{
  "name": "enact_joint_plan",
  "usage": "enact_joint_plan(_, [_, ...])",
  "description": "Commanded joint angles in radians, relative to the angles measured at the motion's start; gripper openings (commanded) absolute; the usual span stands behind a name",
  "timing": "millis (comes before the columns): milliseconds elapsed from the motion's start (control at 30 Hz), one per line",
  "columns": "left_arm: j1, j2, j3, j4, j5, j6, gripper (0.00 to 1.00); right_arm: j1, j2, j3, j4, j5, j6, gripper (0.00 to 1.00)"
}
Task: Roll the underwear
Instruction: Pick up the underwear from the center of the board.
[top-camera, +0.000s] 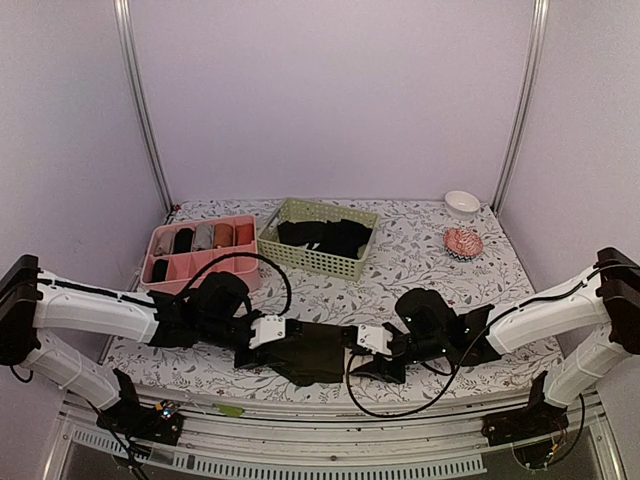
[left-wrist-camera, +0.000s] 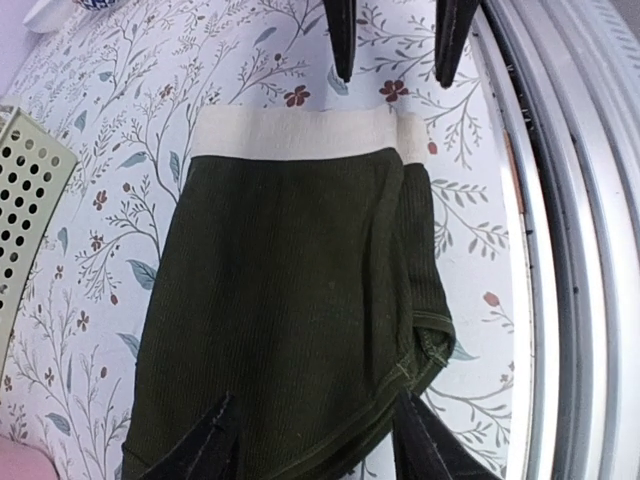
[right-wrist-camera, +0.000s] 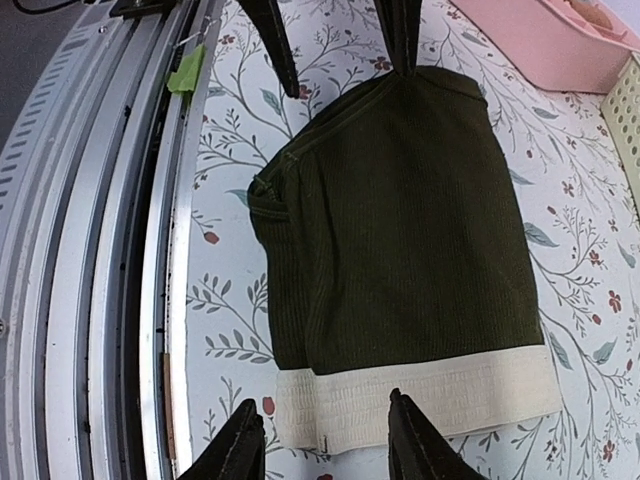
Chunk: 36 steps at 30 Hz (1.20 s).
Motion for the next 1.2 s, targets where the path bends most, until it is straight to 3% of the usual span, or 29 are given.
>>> enact_joint_plan(0, [-0.02, -0.026, -0.023, 0.053, -0.022, -0.023, 0.51, 0.028, 0.046, -0.017, 0.036, 0.039, -0.039, 0.43])
enact_joint_plan(633, [-0.11, -0.061, -0.044, -0.013, -0.089, -0.036, 0.49, 0.077, 0.184, 0.014, 0.011, 0.095, -0.034, 0.39])
enact_joint_plan(800, [-0.127, -0.058, -0.053, -0.016, -0.079, -0.034, 0.46, 0.079, 0.198, 0.031, -0.008, 0.109, -0.021, 0.27])
enact_joint_plan(900, [-0.136, -0.062, -0.063, -0.011, -0.065, -0.033, 0.43, 0.083, 0.206, 0.049, -0.028, 0.129, -0.015, 0.12])
enact_joint_plan(1033, [-0.153, -0.068, -0.077, -0.008, -0.062, -0.018, 0.41, 0.085, 0.205, 0.058, -0.041, 0.142, -0.013, 0.0])
enact_joint_plan(1167, [-0.164, -0.057, -0.083, -0.013, -0.057, 0.015, 0.39, 0.085, 0.18, 0.052, -0.041, 0.158, -0.021, 0.0])
